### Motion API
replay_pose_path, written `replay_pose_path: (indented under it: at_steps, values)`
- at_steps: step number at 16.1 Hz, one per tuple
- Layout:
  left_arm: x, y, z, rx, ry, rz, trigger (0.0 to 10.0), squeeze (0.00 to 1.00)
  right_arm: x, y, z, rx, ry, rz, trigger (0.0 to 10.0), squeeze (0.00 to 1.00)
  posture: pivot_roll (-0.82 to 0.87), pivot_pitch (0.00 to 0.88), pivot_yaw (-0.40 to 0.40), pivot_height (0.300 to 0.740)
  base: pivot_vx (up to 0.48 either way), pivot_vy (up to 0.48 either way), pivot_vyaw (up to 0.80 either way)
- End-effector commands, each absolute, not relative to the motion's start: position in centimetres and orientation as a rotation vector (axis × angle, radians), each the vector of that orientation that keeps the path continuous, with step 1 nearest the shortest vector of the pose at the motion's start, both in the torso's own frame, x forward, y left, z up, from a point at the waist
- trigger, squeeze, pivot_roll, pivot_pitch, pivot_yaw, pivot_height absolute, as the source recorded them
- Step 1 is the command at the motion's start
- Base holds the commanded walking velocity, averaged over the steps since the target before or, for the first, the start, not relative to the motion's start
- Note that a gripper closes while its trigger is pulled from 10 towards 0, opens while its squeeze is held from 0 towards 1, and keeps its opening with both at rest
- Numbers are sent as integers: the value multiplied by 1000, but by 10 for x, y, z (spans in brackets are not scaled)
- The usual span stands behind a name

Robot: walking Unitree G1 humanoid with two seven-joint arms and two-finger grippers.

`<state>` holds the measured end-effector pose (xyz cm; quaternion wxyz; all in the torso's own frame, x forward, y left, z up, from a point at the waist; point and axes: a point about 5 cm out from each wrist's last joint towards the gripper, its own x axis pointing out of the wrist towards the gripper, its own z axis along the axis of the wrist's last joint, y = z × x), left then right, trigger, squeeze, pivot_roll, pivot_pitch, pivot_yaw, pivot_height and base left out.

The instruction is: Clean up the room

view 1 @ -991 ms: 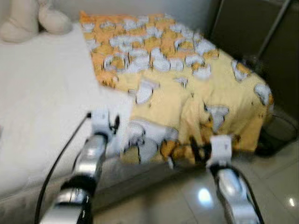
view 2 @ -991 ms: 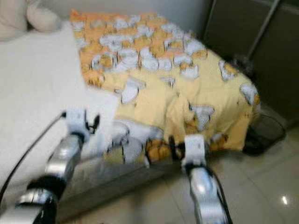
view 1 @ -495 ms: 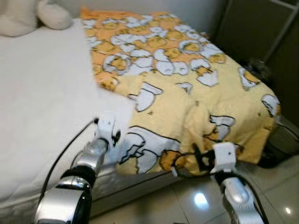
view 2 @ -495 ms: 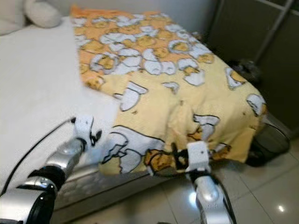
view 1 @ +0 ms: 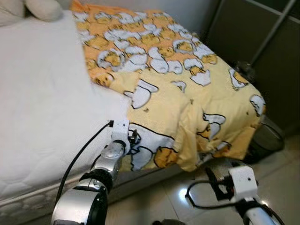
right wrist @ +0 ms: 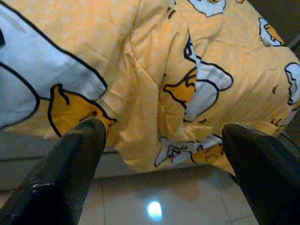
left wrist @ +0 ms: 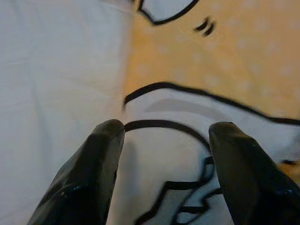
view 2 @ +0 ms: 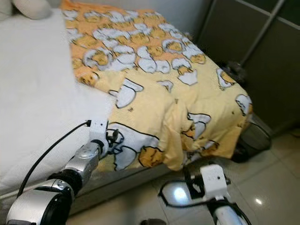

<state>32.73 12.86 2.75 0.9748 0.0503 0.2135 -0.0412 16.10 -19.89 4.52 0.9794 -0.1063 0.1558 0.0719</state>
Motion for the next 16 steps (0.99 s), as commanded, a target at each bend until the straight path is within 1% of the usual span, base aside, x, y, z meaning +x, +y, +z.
replay_pose_path:
  at_steps: [1,2,4,6,7,10,12,13,14,16]
  values:
    - [330,135,31,146,408,-37,10000,0,159,-200,49,-235,319,163,10000,0,-279,77,-147,740,0,0,0]
    - [334,143,36,186,375,20,10000,0,151,-199,50,-241,335,178,10000,0,-286,88,-149,740,0,0,0]
    - [337,151,42,257,333,55,10000,0,137,-200,48,-233,375,171,10000,0,-287,110,-146,740,0,0,0]
    - [333,151,38,235,350,44,10000,0,133,-197,48,-226,390,172,10000,0,-286,121,-143,740,0,0,0]
    - [332,142,37,160,328,-5,10000,0,129,-193,48,-213,400,174,10000,0,-282,149,-137,740,0,0,0]
    - [331,131,38,153,298,-76,10000,0,120,-188,46,-190,425,179,10000,0,-271,178,-124,740,0,0,0]
    - [330,128,37,180,307,-98,10000,0,118,-186,44,-185,433,181,10000,0,-266,187,-116,740,0,0,0]
    - [329,130,33,225,343,-87,10000,0,117,-183,44,-179,437,179,10000,0,-267,197,-109,740,0,0,0]
    - [330,139,33,223,350,-16,10000,0,116,-182,44,-174,437,175,10000,0,-273,205,-105,740,0,0,0]
    - [334,146,39,232,329,27,10000,0,114,-180,46,-169,437,169,10000,0,-293,226,-96,740,0,0,0]
